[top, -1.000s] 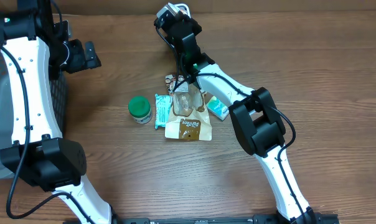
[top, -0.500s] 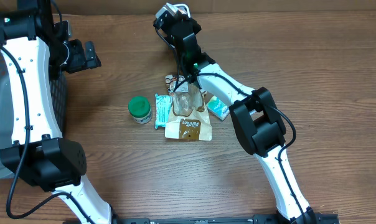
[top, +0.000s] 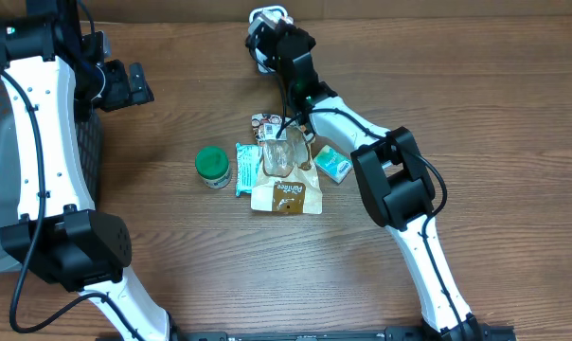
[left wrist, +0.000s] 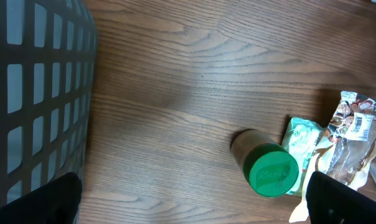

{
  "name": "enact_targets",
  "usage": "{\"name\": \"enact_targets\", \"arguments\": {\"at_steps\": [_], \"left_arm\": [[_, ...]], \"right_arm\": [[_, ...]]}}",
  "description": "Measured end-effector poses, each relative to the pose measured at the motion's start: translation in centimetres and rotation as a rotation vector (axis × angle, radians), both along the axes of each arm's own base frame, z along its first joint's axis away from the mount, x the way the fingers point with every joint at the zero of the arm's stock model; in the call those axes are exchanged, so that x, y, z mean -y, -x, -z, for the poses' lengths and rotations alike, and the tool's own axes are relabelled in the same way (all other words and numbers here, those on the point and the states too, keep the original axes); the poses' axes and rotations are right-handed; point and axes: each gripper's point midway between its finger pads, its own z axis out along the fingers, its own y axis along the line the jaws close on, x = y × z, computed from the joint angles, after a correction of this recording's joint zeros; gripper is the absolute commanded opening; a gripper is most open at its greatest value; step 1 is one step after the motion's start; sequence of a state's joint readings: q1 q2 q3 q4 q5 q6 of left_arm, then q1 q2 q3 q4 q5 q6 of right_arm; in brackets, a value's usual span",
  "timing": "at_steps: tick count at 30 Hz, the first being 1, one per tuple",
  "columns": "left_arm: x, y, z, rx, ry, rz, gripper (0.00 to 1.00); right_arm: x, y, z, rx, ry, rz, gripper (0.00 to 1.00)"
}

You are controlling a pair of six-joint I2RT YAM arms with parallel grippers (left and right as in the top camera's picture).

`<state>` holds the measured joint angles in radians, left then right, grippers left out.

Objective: Scan the item barcode
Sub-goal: 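Hold the orange pack in front of the scanner with the right gripper, then carry the orange pack right and set it on the table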

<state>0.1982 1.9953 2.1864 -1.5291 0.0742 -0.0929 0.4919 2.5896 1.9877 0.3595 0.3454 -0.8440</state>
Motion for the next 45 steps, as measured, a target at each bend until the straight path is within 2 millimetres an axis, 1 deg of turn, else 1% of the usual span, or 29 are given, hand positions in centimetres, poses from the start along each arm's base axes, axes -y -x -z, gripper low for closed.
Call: {"name": "enact_targets", "arguments": {"at_steps": [2, 5, 7, 11, 14, 16, 18, 20, 21, 22, 23, 24, 26, 28, 29, 31, 32, 33, 35, 36, 38, 40, 42, 43, 45], "left_arm": [[0.0, 0.0, 0.0, 0.0, 0.0, 0.0, 0.99], [0.0, 0.0, 0.0, 0.0, 0.0, 0.0, 0.99], [0.0, 0.0, 0.0, 0.0, 0.0, 0.0, 1.0], [0.0, 0.0, 0.0, 0.0, 0.0, 0.0, 0.99], [0.0, 0.0, 0.0, 0.0, 0.0, 0.0, 1.0], [0.0, 0.0, 0.0, 0.0, 0.0, 0.0, 1.0], [0.0, 0.0, 0.0, 0.0, 0.0, 0.0, 1.0], [0.0, 0.0, 0.0, 0.0, -0.001, 0.0, 0.99], [0.0, 0.0, 0.0, 0.0, 0.0, 0.0, 0.99], [0.0, 0.0, 0.0, 0.0, 0.0, 0.0, 1.0], [0.0, 0.0, 0.0, 0.0, 0.0, 0.0, 1.0], [0.0, 0.0, 0.0, 0.0, 0.0, 0.0, 1.0], [0.0, 0.0, 0.0, 0.001, 0.0, 0.0, 1.0], [0.0, 0.0, 0.0, 0.001, -0.001, 0.0, 1.0], [0.0, 0.0, 0.0, 0.0, 0.0, 0.0, 1.0], [0.0, 0.0, 0.0, 0.0, 0.0, 0.0, 1.0], [0.0, 0.0, 0.0, 0.0, 0.0, 0.0, 1.0], [0.0, 0.0, 0.0, 0.0, 0.0, 0.0, 1.0], [0.0, 0.0, 0.0, 0.0, 0.0, 0.0, 1.0], [0.0, 0.0, 0.0, 0.0, 0.0, 0.0, 1.0], [0.0, 0.0, 0.0, 0.0, 0.0, 0.0, 1.0], [0.0, 0.0, 0.0, 0.0, 0.0, 0.0, 1.0], [0.0, 0.0, 0.0, 0.0, 0.0, 0.0, 1.0], [0.0, 0.0, 0.0, 0.0, 0.0, 0.0, 1.0], [0.0, 0.0, 0.0, 0.0, 0.0, 0.0, 1.0]], "right_arm": [[-0.2, -0.1, -0.7, 0.039, -0.01, -0.002, 0.04], [-0.6, -0.2, -2.9, 0.126, -0.04, -0.004, 0.04], [-1.0, 0.0, -3.5, 0.146, -0.035, -0.008, 0.04], [-2.0, 0.6, -2.7, 0.119, 0.002, -0.028, 0.04], [-3.0, 1.3, -1.4, 0.055, 0.045, -0.047, 0.04], [-3.3, 1.7, -0.8, 0.018, 0.062, -0.056, 0.04], [-3.6, 2.3, -0.7, -0.036, 0.062, -0.063, 0.04], [-3.7, 2.9, -1.5, -0.077, 0.048, -0.069, 0.04], [-3.6, 3.2, -2.3, -0.097, 0.032, -0.071, 0.04], [-3.6, 3.6, -3.9, -0.107, 0.006, -0.074, 0.04], [-3.3, 4.3, -6.8, -0.108, -0.045, -0.067, 0.04], [-3.1, 4.8, -8.6, -0.116, -0.087, -0.064, 0.04], [-2.3, 6.7, -11.7, -0.185, -0.167, -0.055, 0.04], [-1.3, 9.3, -15.4, -0.252, -0.281, -0.046, 0.04], [-0.8, 10.6, -16.7, -0.295, -0.338, -0.036, 0.04], [0.9, 14.2, -18.7, -0.411, -0.447, 0.014, 0.04], [1.6, 15.4, -19.2, -0.45, -0.473, 0.037, 0.04], [2.6, 17.2, -19.4, -0.509, -0.5, 0.071, 0.04], [4.5, 20.3, -19.2, -0.618, -0.519, 0.14, 0.04], [5.7, 22.0, -18.5, -0.683, -0.511, 0.186, 0.04], [7.3, 23.8, -17.0, -0.771, -0.492, 0.257, 0.04], [9.1, 25.4, -15.0, -0.867, -0.472, 0.353, 0.04], [11.1, 26.5, -13.0, -0.943, -0.478, 0.461, 0.04], [12.2, 26.7, -12.2, -0.97, -0.489, 0.515, 0.04], [15.0, 27.0, -10.2, -1.011, -0.531, 0.648, 0.04]]}}
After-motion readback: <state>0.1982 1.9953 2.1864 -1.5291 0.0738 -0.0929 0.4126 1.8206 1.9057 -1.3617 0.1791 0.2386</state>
